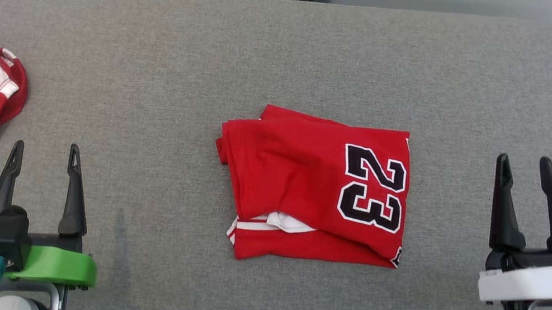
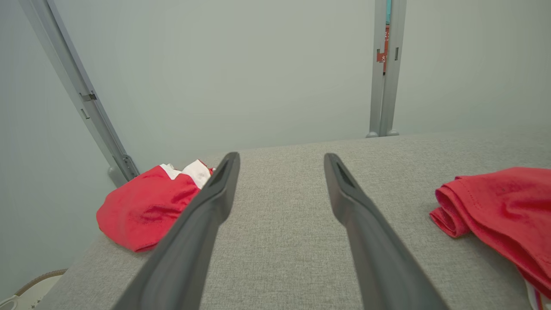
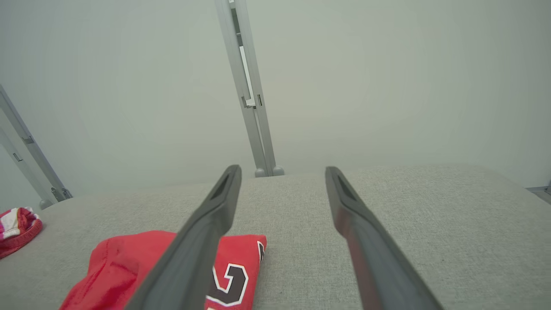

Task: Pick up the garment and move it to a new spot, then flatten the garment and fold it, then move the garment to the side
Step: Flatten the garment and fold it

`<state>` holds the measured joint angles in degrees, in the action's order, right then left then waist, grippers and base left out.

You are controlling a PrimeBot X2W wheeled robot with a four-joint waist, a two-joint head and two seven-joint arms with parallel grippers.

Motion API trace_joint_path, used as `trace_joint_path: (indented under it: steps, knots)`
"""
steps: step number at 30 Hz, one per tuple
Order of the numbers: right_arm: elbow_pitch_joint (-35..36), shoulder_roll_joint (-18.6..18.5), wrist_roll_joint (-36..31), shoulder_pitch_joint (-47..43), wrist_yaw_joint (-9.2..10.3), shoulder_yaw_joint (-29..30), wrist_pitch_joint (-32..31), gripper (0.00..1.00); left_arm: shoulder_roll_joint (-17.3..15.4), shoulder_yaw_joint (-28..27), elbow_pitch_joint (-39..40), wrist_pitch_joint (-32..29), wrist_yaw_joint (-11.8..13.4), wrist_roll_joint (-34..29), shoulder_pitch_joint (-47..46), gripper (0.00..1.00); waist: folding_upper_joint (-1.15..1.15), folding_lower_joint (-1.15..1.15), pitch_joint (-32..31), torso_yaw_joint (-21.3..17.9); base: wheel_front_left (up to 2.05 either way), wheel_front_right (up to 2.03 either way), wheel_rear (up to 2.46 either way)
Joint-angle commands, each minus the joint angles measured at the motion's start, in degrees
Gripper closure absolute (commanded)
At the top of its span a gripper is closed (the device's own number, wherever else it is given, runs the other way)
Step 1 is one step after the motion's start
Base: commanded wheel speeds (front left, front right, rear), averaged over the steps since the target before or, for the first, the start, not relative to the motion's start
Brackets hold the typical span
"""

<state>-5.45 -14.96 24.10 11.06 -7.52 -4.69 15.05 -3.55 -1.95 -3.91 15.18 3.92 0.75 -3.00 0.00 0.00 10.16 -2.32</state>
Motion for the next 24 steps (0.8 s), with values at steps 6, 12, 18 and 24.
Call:
trace_joint_path:
  steps: [6, 12, 18, 24]
  knots:
    - [3.62, 4.15, -2.96, -7.83, 0.06, 3.03, 0.16, 0.0, -0.45, -0.09, -0.82, -0.08, -0.54, -0.05, 1.73, 0.0, 0.0, 0.0, -1.35, 0.34, 0.0, 0.0, 0.0]
    - [3.48, 6.46, -5.2, -11.44, 0.06, 3.93, 0.17, 0.0, -0.8, 0.14, -0.84, -0.07, -0.95, -0.37, 3.01, 0.0, 0.0, 0.0, -1.93, 1.17, 0.0, 0.0, 0.0]
    - [1.54, 6.75, -6.96, -11.45, 0.06, 3.24, 0.17, 0.0, -0.7, 0.63, -1.15, -0.07, -1.24, -0.07, 3.68, 0.0, 0.0, 0.0, -2.42, 2.06, 0.0, 0.0, 0.0]
    - [0.32, 6.98, -7.96, -10.26, 0.06, 2.51, 0.17, 0.0, -0.5, 1.01, -1.91, -0.07, -1.31, 0.31, 2.93, 0.0, 0.0, 0.0, -2.74, 2.87, 0.0, 0.0, 0.0]
